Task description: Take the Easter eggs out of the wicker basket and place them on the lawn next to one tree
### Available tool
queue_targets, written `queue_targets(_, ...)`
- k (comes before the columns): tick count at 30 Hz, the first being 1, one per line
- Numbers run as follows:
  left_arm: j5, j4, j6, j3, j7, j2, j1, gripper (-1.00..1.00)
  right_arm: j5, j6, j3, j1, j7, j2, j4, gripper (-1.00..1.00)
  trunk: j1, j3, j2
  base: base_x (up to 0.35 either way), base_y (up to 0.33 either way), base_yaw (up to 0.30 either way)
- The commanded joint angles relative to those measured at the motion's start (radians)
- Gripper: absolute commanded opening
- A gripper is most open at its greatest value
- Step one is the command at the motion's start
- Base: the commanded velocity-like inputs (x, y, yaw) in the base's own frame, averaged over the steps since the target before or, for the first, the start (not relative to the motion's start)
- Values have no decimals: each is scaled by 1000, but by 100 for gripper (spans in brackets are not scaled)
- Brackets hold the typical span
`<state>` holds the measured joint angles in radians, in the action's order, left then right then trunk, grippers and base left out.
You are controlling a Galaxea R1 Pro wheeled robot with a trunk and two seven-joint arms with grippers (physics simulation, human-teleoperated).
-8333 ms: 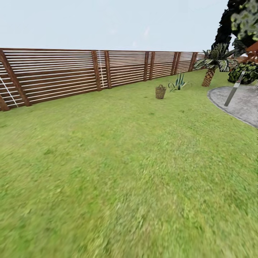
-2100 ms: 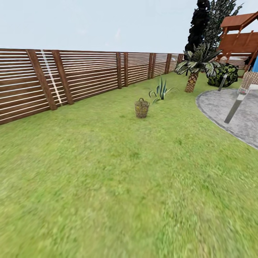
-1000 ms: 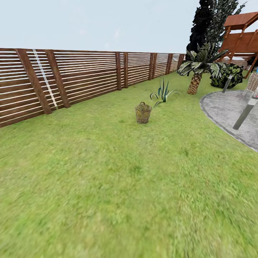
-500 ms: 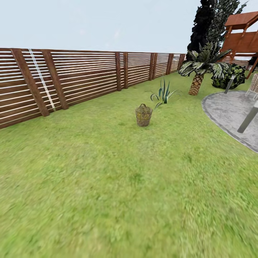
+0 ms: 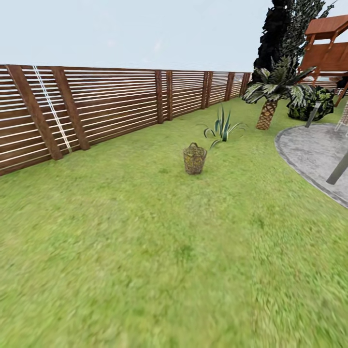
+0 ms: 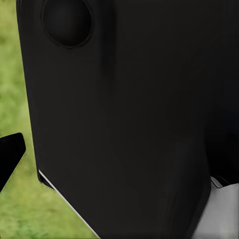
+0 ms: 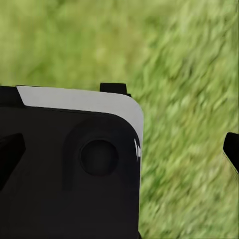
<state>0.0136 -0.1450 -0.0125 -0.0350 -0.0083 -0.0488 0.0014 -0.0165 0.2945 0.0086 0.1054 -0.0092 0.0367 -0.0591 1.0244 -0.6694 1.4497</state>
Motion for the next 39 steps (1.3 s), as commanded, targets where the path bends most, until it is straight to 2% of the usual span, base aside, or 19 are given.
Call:
queue_targets(1,2,-1,-1,-3,-1,0,0,100,-2,3,1,0,-1,0,1,100,1,-1,0,337,0,0)
queue_targets(9,2,-1,-1,-3,-1,0,0,100,-4,4,1,0,7,1,1,100,1,-1,0,337,0,-53)
queue_targets(26,2,-1,-1,-3,-1,0,0,100,-3,4,1,0,8,2,1,100,1,-1,0,337,0,-263)
queue_targets(39,2,-1,-1,-3,-1,0,0,100,-3,4,1,0,6,0,1,100,1,-1,0,337,0,-25)
